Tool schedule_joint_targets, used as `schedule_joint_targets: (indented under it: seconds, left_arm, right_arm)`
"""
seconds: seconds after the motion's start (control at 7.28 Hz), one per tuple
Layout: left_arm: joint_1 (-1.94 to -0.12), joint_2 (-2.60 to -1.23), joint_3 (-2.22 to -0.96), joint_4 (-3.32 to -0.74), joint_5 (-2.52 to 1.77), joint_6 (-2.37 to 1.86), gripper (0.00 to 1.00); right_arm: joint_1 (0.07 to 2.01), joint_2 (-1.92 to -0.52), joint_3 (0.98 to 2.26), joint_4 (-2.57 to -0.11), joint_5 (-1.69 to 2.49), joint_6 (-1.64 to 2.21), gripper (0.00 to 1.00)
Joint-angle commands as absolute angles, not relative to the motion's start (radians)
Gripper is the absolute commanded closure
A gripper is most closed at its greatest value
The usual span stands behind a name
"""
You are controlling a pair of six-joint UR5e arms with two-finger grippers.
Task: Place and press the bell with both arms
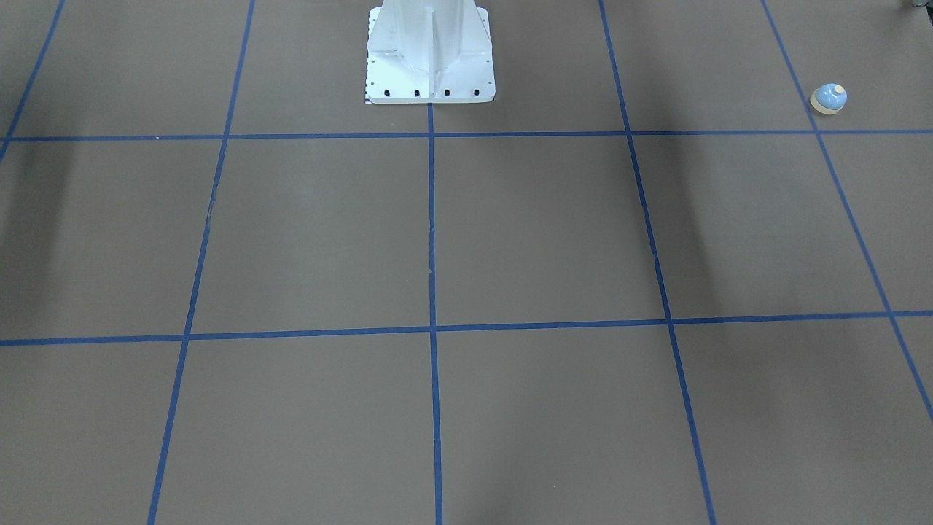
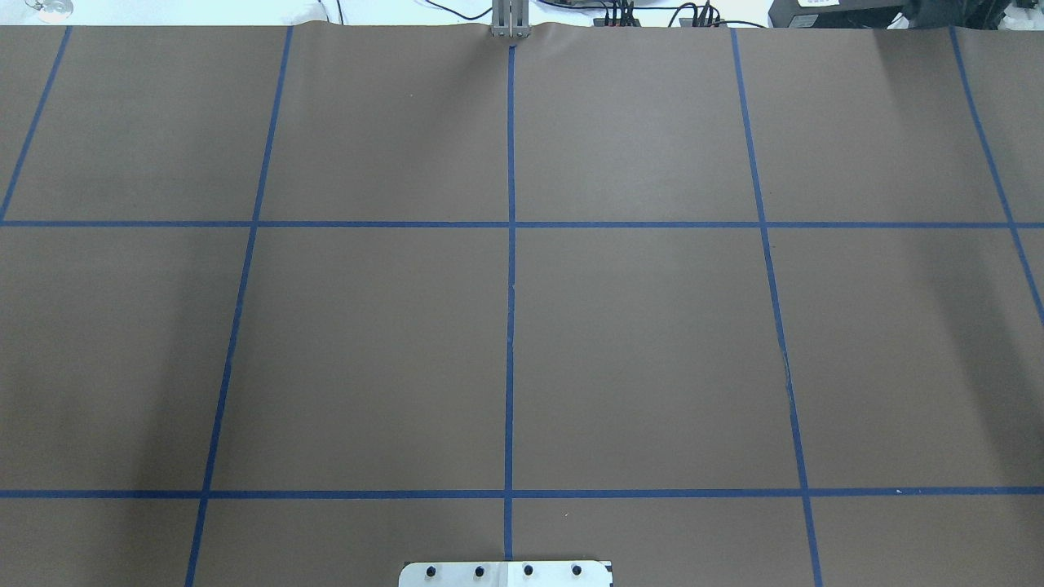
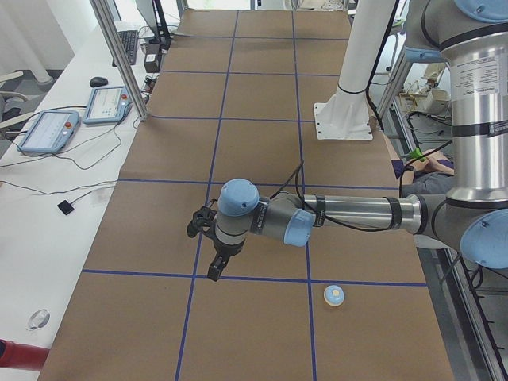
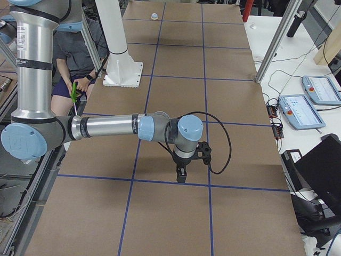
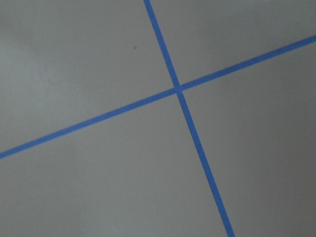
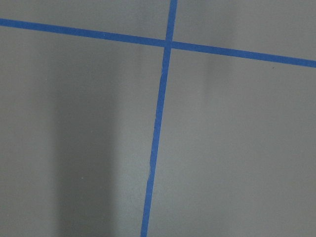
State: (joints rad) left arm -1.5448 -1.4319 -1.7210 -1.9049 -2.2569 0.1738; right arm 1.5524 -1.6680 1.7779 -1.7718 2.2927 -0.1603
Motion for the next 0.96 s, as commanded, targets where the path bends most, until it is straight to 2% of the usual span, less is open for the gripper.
schedule_joint_targets:
  seconds: [0.0,0.41,0.55,0.82]
  left_arm:
    - [-1.543,-1.494,-1.675,-1.996,-2.249,0.172,0.00]
    - [-1.528,-1.497,-1.613,-2.116,-2.256,0.181,0.00]
    - [-1.487,-1.493,-1.562,-2.193,-2.253,0.173,0.00]
    - [-1.353,-1.493,-1.545,-2.192,-2.255,0.140,0.00]
  right_arm:
    - [1.552,-1.669,1.776,-1.772,2.293,-0.161,0.00]
    - [1.552,-1.678,1.776,-1.772,2.295,-0.164,0.00]
    - [1.552,-1.678,1.778,-1.772,2.296,-0.167,0.00]
    - [1.552,-1.680,1.776,-1.772,2.295,-0.169,0.00]
